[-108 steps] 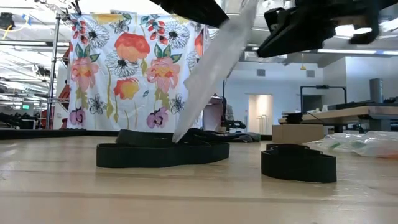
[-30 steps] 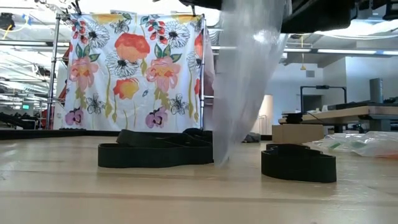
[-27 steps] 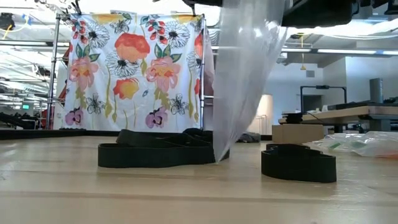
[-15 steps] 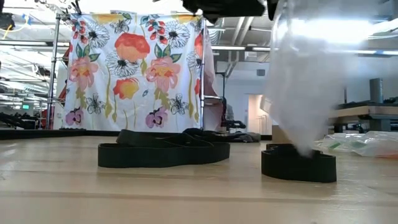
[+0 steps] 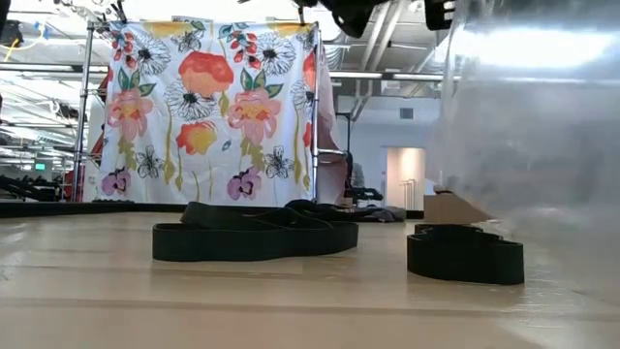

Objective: Sort rubber bands
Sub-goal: Open the transparent zip bag

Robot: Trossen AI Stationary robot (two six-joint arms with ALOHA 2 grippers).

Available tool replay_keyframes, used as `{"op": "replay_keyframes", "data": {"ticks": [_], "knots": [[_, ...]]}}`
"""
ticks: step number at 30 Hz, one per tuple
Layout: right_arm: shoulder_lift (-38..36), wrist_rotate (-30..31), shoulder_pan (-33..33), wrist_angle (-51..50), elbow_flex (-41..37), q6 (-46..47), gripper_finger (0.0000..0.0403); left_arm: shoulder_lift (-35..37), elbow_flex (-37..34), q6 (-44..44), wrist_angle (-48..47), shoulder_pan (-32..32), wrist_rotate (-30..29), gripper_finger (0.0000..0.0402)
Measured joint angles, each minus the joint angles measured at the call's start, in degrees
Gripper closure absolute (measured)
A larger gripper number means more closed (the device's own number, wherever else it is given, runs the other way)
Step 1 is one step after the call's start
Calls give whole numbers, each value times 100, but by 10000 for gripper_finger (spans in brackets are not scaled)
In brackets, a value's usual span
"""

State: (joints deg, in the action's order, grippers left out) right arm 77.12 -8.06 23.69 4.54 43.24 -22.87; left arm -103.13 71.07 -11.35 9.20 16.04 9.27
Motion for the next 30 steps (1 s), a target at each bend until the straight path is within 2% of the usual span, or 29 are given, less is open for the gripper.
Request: {"op": "replay_keyframes", "data": {"ticks": [7, 12, 17, 22, 30], "knots": [[0, -485, 259, 308, 127, -250, 403, -9, 0, -386, 296, 143, 71, 253], [-1, -801, 418, 641, 136, -447, 403, -10, 0, -246, 453, 126, 164, 216], [-2, -861, 450, 914, 138, -507, 403, -378, 2, -166, 909, 139, 825, 203], [-2, -863, 445, 899, 138, -551, 403, -823, 11, -245, 1708, 127, 841, 202], [-1, -863, 445, 695, 138, -566, 403, -855, 129, 129, 1812, 122, 829, 202]]}}
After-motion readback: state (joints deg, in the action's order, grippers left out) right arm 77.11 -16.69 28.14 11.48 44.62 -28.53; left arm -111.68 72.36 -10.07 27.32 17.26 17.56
